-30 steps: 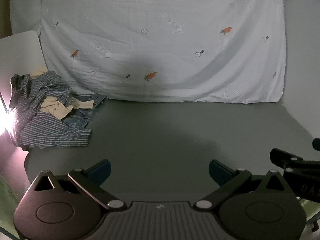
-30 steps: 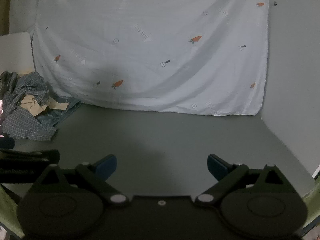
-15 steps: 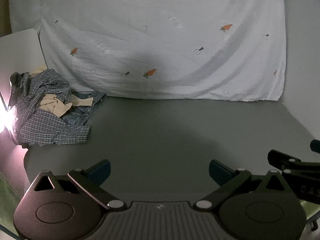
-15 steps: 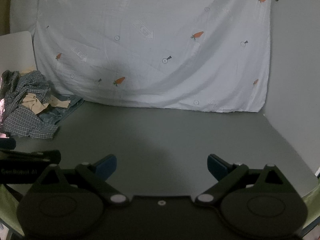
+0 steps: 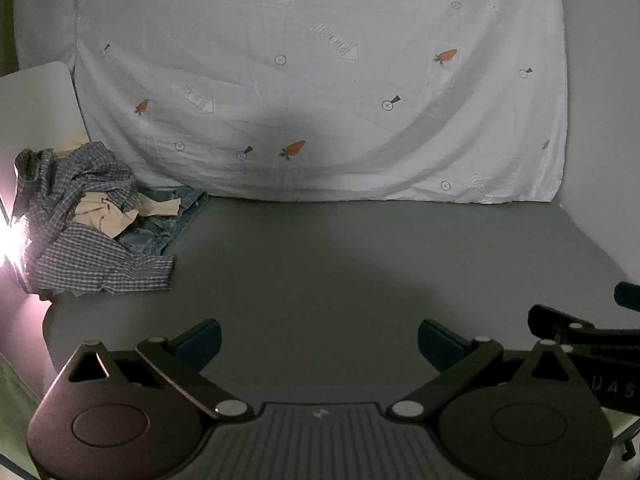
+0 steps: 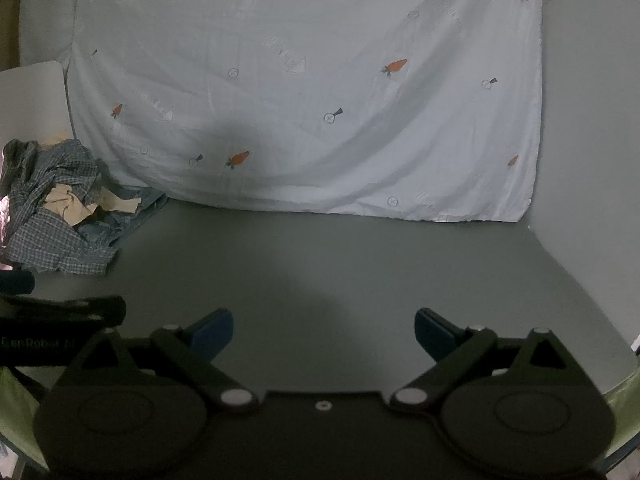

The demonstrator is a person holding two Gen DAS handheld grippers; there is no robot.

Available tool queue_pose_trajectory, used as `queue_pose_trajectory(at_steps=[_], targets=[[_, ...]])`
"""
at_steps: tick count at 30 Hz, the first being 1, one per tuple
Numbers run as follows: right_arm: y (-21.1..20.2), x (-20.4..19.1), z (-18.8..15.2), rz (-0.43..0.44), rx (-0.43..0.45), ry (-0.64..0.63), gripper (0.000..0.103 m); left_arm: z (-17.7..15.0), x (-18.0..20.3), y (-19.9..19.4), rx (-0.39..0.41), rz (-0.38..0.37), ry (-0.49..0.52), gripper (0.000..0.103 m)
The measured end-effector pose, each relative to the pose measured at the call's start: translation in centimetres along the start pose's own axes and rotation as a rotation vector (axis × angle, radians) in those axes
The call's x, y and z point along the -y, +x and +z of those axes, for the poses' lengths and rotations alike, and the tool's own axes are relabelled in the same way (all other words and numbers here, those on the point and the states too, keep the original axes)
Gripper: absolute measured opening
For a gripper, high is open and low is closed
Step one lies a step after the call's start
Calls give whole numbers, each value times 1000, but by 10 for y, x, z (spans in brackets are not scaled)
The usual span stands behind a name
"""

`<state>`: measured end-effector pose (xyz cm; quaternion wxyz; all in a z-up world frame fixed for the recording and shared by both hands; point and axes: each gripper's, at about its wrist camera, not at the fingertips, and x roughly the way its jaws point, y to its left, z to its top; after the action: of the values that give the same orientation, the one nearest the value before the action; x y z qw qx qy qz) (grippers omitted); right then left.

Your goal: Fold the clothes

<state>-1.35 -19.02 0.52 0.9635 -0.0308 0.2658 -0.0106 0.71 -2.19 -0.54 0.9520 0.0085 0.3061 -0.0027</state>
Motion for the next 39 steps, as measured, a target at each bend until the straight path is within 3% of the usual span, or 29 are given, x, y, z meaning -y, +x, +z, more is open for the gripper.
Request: queue_pose_trajectory(at_steps=[10,15,18,23,26,31,36,39], targets=[[13,10,-2,8,-1,16,98,3,17,19,-22,-21,-28,103],[34,22,-1,23,34,-18,98,18,19,58,-114,-98,-147,103],[57,33,12,36,70,-29,98,31,13,78,-158,-91,-206,103],[111,40,37,75,54,-54,88,52,3,112,-231,-80,-305,103],[144,36,49,105,39,-80,73,65,-4,132,-274,-73,-364,103],[188,8,62,156,8,-130,57,82,-33,163,-296,-28,-403,100],[230,-24,74,210,-30,-179,52,91,-89,173,-257,50,-448,94],[253,-53,83,237,-44,-214,46,95,-140,190,-231,100,-425,80]])
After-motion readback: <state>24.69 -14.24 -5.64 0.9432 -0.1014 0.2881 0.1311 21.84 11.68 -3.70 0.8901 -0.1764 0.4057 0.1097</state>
